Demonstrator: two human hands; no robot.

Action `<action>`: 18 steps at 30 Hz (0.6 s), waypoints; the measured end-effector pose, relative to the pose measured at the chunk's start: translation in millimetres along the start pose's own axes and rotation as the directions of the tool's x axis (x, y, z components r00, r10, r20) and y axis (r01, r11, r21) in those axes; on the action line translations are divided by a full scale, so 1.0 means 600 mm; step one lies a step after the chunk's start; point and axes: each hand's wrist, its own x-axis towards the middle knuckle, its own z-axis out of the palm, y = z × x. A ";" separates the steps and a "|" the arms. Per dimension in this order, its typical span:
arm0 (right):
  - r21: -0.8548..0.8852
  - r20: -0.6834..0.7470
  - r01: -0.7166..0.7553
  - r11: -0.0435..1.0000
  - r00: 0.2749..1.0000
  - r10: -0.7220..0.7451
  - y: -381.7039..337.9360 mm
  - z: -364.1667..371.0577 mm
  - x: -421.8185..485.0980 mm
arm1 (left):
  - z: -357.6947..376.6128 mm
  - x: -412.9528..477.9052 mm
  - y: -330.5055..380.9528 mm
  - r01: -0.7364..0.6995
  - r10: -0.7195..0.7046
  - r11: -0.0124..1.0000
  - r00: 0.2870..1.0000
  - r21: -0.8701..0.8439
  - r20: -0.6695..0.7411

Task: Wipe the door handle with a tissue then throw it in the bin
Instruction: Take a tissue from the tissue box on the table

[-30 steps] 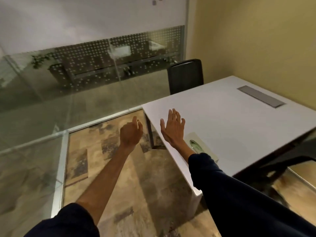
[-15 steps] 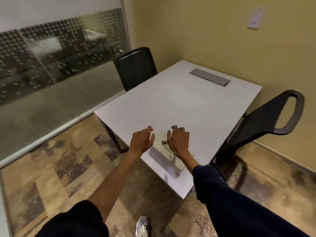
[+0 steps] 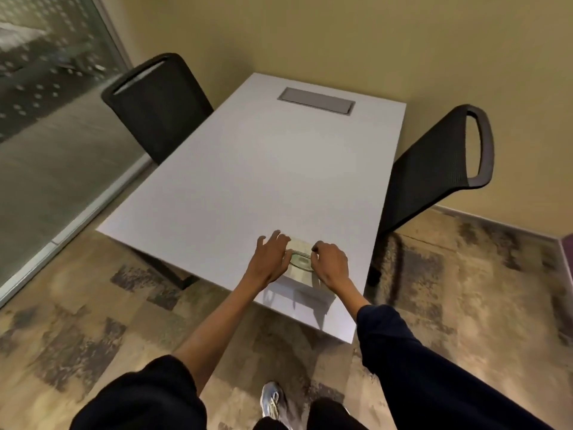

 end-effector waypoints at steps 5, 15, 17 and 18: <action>-0.002 0.043 -0.048 0.999 0.998 0.048 0.006 0.023 0.001 | 0.031 0.007 -0.015 -0.036 0.024 0.997 0.986 0.066 0.164; -0.004 0.147 0.018 1.000 0.989 -0.017 0.009 0.053 0.031 | 0.066 0.037 -0.030 -0.044 0.008 0.990 0.967 0.137 0.255; -0.016 0.144 0.044 0.999 0.989 -0.041 0.011 0.057 0.035 | 0.071 0.047 -0.031 -0.046 0.006 0.988 0.967 0.150 0.256; -0.029 0.146 0.054 0.998 0.988 -0.050 0.012 0.059 0.037 | 0.073 0.051 -0.031 -0.049 0.008 0.986 0.969 0.160 0.247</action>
